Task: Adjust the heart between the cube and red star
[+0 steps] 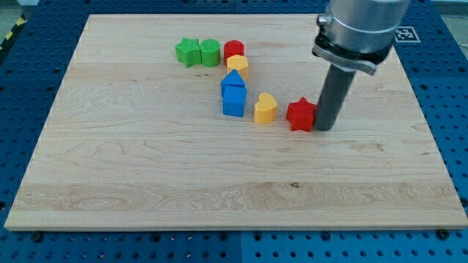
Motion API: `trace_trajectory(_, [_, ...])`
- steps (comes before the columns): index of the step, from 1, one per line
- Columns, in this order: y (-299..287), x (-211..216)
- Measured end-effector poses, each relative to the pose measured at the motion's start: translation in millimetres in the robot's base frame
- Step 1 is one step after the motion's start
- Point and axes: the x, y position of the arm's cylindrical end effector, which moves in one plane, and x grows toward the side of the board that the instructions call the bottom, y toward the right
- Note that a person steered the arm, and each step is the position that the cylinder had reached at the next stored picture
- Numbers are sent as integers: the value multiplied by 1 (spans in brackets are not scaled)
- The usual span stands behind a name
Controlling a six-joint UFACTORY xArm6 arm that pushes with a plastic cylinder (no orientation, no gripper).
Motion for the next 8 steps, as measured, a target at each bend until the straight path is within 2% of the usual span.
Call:
trace_trajectory(3, [-11,-35])
trace_trajectory(4, [26,-32])
trace_trajectory(5, [29,4])
trace_trajectory(6, [8,32])
trace_trajectory(7, [-48,33])
trace_trajectory(8, [-72,28])
